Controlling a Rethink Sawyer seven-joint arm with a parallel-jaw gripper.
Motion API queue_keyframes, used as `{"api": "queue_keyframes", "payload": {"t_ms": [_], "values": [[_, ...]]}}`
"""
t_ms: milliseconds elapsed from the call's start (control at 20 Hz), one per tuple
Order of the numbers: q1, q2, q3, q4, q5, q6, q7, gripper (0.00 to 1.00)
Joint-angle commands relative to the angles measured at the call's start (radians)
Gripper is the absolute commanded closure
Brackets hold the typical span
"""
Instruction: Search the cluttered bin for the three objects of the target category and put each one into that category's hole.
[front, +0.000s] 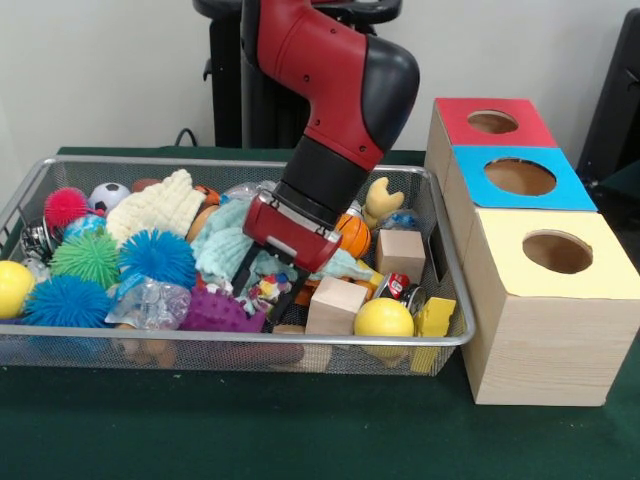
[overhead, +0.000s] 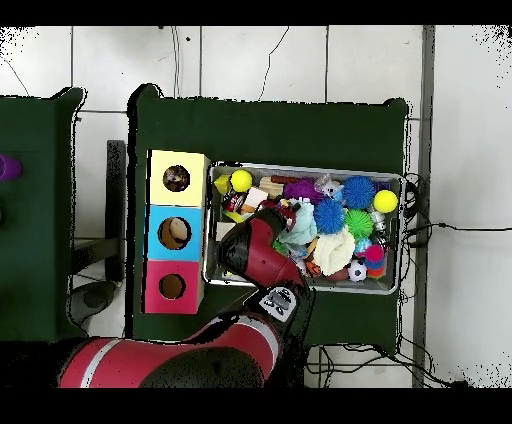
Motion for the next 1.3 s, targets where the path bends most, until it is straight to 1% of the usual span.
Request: {"api": "queue_keyframes", "payload": {"t_ms": [50, 250, 300, 500, 650, 750, 950, 1150, 1300], "values": [[-0.031, -0.051, 0.166, 0.065, -0.04, 0.083, 0.267, 0.0], [-0.068, -0.072, 0.197, 0.079, -0.093, 0.07, 0.26, 0.0], [-0.086, -0.077, 0.213, 0.086, -0.118, 0.04, 0.271, 1.0], [-0.095, -0.078, 0.228, 0.101, -0.126, -0.008, 0.314, 1.0], [-0.096, -0.08, 0.233, 0.106, -0.113, -0.008, 0.318, 1.0], [-0.081, -0.074, 0.226, 0.105, -0.083, 0.002, 0.311, 1.0], [-0.1, -0.071, 0.247, 0.102, -0.089, 0.011, 0.31, 1.0], [-0.108, -0.068, 0.255, 0.106, -0.097, -0.001, 0.311, 1.0], [-0.102, -0.088, 0.249, 0.121, -0.093, 0.005, 0.309, 1.0]]}}
